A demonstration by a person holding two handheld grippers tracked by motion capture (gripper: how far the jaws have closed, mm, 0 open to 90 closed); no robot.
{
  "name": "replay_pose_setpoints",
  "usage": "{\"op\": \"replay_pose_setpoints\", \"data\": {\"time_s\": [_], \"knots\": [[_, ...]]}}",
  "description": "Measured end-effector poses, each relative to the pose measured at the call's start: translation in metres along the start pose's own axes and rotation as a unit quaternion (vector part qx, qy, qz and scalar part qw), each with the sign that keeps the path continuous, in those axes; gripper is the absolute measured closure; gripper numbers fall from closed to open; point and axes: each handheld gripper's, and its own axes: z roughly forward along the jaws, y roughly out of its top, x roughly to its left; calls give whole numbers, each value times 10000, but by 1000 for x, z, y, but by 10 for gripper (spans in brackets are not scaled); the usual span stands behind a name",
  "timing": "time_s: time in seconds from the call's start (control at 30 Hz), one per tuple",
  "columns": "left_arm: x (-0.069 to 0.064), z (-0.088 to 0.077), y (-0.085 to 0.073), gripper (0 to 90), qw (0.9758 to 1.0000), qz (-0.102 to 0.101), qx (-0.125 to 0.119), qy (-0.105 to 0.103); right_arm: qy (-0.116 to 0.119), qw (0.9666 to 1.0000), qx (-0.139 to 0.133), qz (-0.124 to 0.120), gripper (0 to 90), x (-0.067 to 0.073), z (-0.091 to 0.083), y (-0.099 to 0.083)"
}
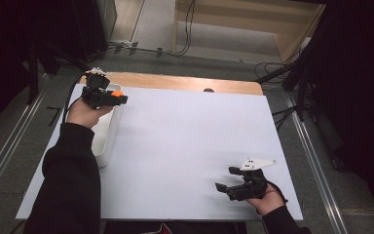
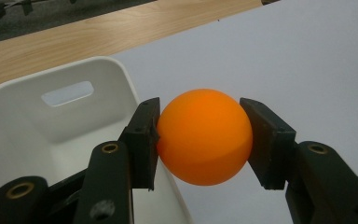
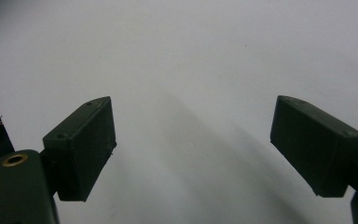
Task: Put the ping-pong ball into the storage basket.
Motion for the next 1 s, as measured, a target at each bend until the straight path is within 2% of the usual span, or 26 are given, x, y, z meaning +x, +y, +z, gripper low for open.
{"op": "replay_pose_setpoints", "data": {"time_s": [0.13, 0.23, 0.4, 0.77, 0.87, 1.0], "knots": [[4, -1, -1, 507, 10000, -36, 4, 37, 4, 10000, -2, 6, 129, 0, 0, 0], [7, -1, -2, 507, 9999, -55, 49, 148, 3, 10000, -3, 6, 129, 0, 0, 0], [12, -1, -4, 506, 9998, -145, -1, 124, -4, 10000, 5, 10, 129, 0, 0, 0], [19, -5, -7, 506, 9993, -252, -25, 261, 11, 10000, -4, 2, 129, -1, 1, 1], [20, -6, -8, 506, 9989, -266, -20, 383, 30, 10000, 12, 9, 129, 0, 1, 1], [24, -9, -9, 506, 9987, -315, -49, 395, 28, 10000, 21, 17, 129, 0, 1, 1]]}}
